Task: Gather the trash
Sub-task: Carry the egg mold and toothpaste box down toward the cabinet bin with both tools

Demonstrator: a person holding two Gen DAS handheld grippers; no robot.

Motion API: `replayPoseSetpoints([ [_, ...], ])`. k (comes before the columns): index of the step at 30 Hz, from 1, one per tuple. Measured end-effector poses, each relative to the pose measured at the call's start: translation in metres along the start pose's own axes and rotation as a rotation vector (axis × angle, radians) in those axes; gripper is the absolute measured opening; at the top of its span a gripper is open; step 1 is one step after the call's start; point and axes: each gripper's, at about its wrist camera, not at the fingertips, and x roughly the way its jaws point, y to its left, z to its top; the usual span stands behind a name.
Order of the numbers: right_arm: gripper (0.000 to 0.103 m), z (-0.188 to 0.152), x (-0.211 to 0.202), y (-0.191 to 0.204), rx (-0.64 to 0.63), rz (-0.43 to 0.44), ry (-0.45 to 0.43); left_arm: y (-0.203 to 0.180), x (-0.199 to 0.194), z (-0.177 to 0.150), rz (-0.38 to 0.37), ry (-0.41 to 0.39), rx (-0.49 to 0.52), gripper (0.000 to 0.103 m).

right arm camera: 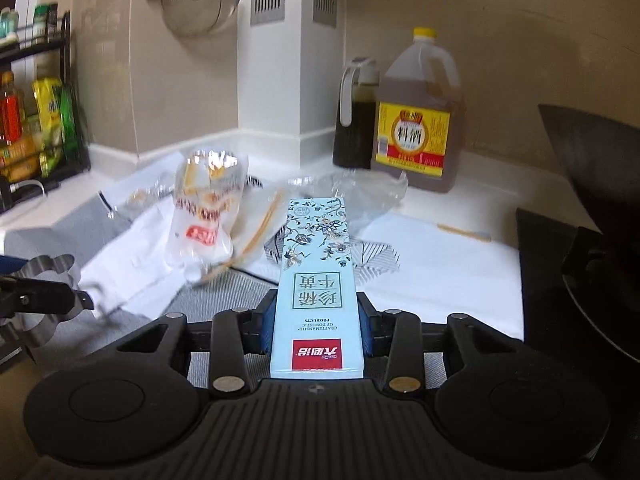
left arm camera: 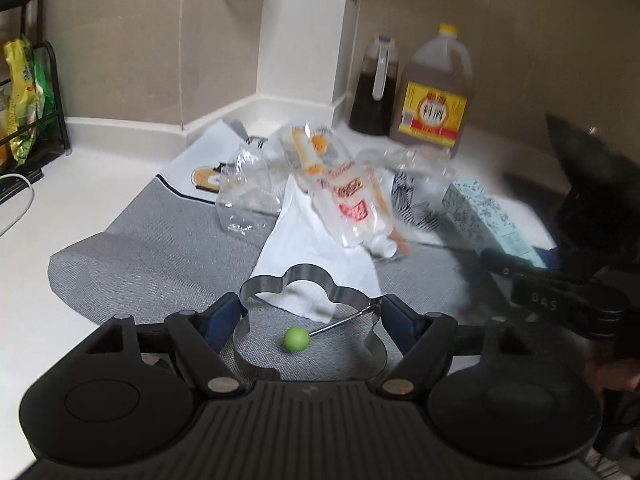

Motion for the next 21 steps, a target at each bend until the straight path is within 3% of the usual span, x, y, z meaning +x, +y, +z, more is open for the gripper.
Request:
replayPoseSetpoints([
  [6, 0.041, 0.001, -0.015, -0.007, 0.039, 0.023, -0.039, -0.001, -0.033, -0.007, -0.020, -0.093, 0.011, 0.082],
  [12, 0.041, -0.001, -0.043, -0.005, 0.052, 0.072, -0.092, 0.002, -0.065, -0.018, -0.032, -0.134, 0.001, 0.082],
  [21, 0.041, -0.018, -0.107, 0.036, -0.037, 0.288, -0.147, 0.017, -0.115, -0.063, 0.021, -0.128, 0.008, 0.082],
])
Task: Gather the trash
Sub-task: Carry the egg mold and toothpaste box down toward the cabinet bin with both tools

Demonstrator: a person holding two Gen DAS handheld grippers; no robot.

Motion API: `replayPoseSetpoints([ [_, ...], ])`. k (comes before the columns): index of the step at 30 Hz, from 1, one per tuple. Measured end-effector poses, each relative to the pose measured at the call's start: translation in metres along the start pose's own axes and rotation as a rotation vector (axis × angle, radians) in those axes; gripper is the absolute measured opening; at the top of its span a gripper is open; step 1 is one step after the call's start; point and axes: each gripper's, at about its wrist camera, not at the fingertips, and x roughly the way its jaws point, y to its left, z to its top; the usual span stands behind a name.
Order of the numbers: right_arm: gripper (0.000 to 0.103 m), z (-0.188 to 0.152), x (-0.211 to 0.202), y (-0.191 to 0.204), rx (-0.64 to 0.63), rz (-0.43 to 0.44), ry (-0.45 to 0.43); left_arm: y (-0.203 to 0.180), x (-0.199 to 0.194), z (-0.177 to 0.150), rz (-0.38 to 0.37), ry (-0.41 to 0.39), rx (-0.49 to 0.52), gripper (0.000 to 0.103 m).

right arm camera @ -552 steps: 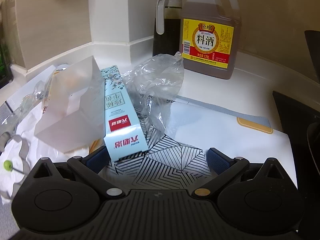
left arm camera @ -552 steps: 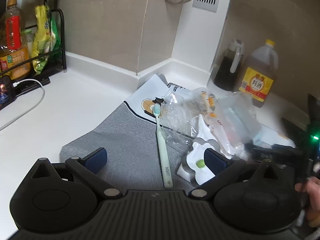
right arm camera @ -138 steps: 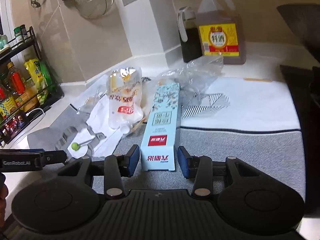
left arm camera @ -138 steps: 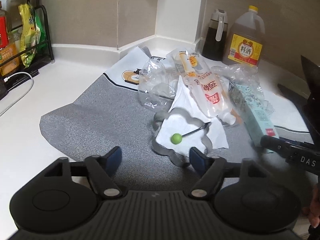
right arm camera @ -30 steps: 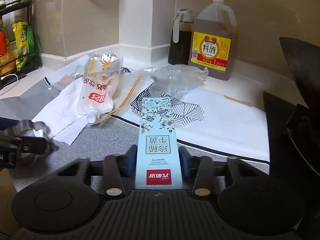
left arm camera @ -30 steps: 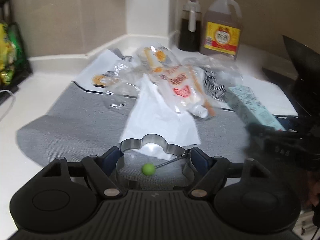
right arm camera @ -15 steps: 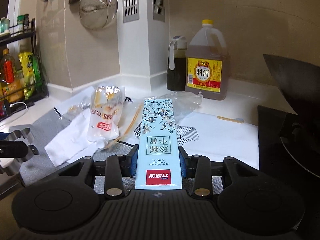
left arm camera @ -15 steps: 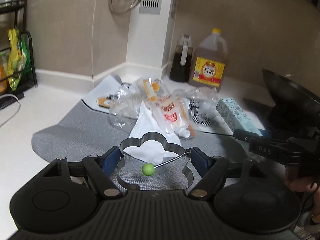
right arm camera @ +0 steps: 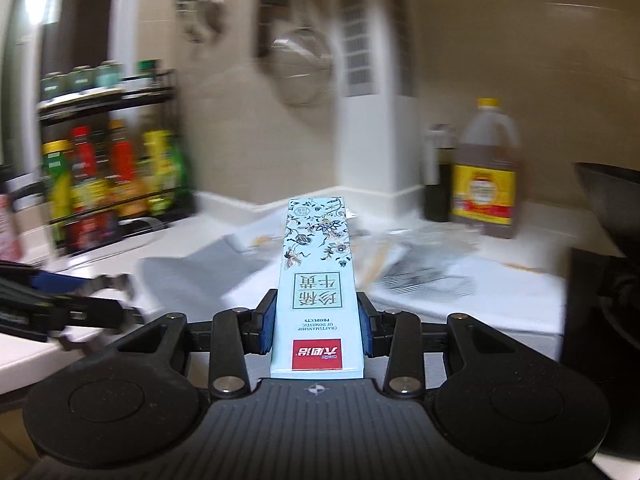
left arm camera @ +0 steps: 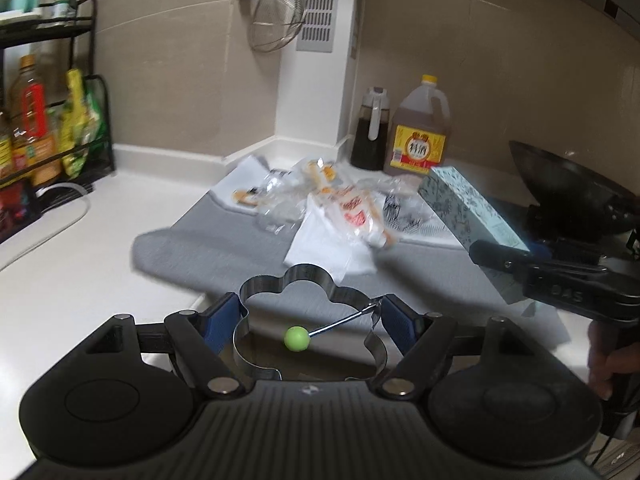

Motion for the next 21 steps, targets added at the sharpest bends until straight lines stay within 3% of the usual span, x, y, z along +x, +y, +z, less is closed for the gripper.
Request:
replayPoseSetpoints([
  [5, 0.041, -0.011, -0.018, 0.041, -0.057, 0.127, 0.011, 0.006, -0.024, -0.029, 0.050, 0.009, 0.020, 0.082],
  [9, 0.041, -0.028, -0.021, 0.066, -0.085, 0.203, 0.076, 0.011, -0.031, -0.055, 0.068, 0.051, -0.006, 0.082],
  [15, 0.041, -0.056, -0.006, 0.079, -0.078, 0.209, 0.221, 0.022, -0.023, -0.092, 0.107, 0.161, -0.076, 0.082],
  [21, 0.041, -0.081, 0.000, 0.084, -0.089, 0.199, 0.298, 0.026, -0.017, -0.117, 0.129, 0.225, -0.077, 0.082],
])
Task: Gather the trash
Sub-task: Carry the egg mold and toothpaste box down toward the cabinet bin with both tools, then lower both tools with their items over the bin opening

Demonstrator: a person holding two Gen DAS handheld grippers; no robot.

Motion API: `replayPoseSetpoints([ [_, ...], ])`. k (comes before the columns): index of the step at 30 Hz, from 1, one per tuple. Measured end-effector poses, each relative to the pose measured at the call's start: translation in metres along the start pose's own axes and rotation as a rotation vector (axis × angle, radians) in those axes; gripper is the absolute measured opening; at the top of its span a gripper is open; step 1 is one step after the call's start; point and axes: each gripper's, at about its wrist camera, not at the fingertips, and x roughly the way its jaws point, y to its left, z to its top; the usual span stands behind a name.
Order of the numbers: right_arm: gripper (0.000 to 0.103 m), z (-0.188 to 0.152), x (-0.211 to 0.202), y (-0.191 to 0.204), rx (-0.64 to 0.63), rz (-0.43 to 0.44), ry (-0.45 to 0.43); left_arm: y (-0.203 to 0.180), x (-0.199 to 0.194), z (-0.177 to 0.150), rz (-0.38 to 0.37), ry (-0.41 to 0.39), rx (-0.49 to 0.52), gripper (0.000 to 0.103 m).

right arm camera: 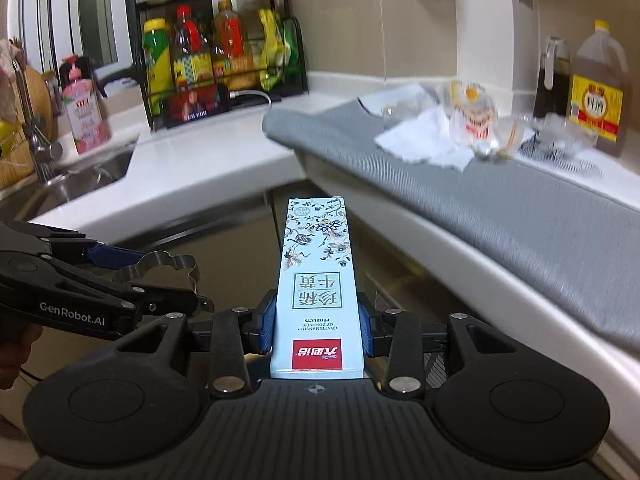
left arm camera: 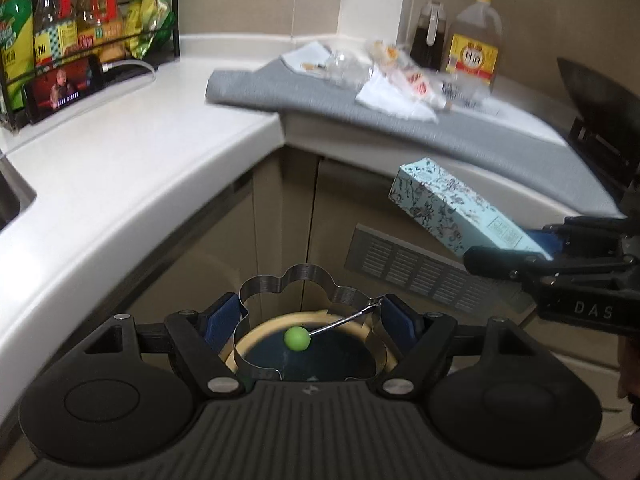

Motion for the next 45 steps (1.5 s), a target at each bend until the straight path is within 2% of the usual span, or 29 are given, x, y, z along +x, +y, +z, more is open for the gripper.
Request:
replayPoseSetpoints([
  [8, 0.041, -0.012, 0.020, 0.001, -0.009, 0.002, 0.079, 0.007, 0.021, -0.011, 0.035, 0.076, -0.024, 0.082],
  [21, 0.041, -0.024, 0.048, 0.002, -0.012, 0.020, 0.182, 0.018, 0.047, -0.020, 0.032, 0.164, -0.058, 0.082],
  [27, 0.041, -0.028, 0.066, 0.000, -0.007, 0.022, 0.215, 0.014, 0.060, -0.022, 0.049, 0.191, -0.029, 0.082],
  [40, 0.041, -0.033, 0.105, 0.003, -0.043, 0.034, 0.276, 0.011, 0.079, -0.024, 0.036, 0.220, 0.003, 0.082],
  [45, 0.041, -0.040, 0.119, 0.000, -0.027, 0.044, 0.320, 0.013, 0.091, -0.026, 0.026, 0.259, -0.002, 0.082],
])
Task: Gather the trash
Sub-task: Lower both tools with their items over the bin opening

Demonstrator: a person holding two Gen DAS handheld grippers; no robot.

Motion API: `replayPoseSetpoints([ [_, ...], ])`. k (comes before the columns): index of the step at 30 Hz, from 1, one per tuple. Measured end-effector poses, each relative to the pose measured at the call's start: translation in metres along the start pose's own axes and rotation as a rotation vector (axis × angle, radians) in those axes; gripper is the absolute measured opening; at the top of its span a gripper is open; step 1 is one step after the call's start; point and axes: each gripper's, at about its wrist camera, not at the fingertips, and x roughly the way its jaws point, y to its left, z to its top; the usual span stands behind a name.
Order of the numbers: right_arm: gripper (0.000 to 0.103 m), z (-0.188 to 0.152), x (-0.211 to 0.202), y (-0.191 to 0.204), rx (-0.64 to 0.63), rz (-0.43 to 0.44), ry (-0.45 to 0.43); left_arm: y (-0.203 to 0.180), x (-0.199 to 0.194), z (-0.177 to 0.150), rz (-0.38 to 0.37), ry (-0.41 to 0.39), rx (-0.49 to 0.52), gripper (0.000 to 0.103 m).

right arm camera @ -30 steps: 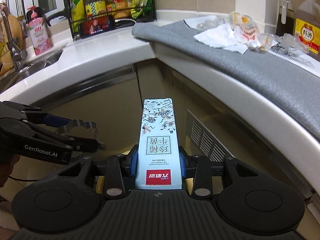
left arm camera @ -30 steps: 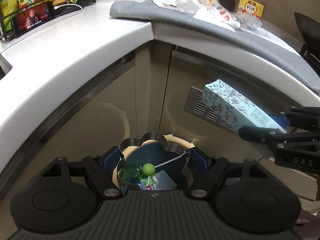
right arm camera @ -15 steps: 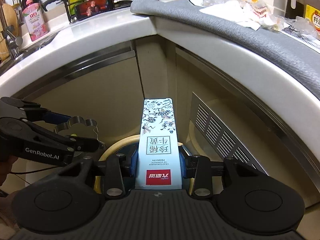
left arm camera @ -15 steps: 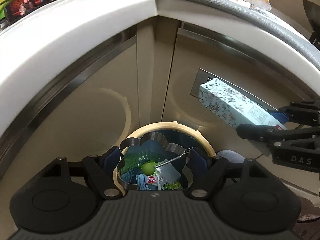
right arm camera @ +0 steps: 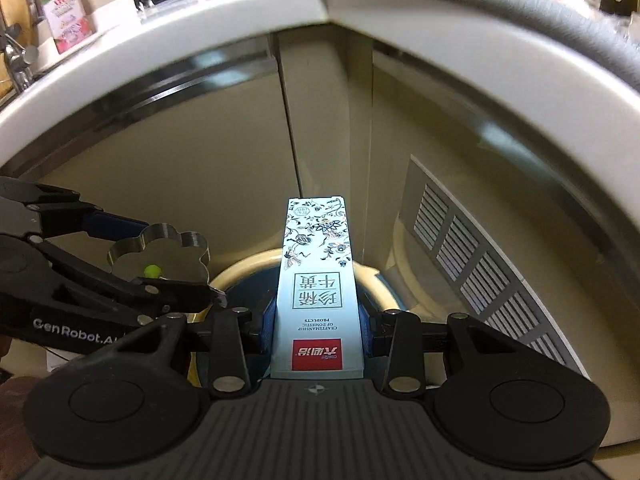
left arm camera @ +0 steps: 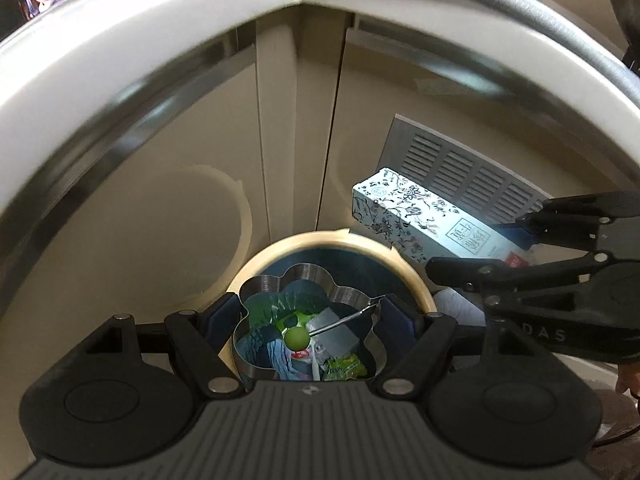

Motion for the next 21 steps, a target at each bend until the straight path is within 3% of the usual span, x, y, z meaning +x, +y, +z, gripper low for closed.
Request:
replayPoseSetpoints([
  [7, 0.041, 0.000, 0.048, -0.016, 0.102, 0.041, 0.148, 0.009, 0.042, -0.004, 0.003, 0.123, -0.003, 0.082],
  [11, 0.041, -0.001, 0.077, -0.025, 0.125, 0.020, 0.226, 0.011, 0.069, -0.006, 0.024, 0.186, 0.004, 0.082],
  [21, 0.041, -0.003, 0.113, -0.030, 0.133, -0.017, 0.290, 0.009, 0.106, -0.001, 0.032, 0.274, 0.030, 0.082],
])
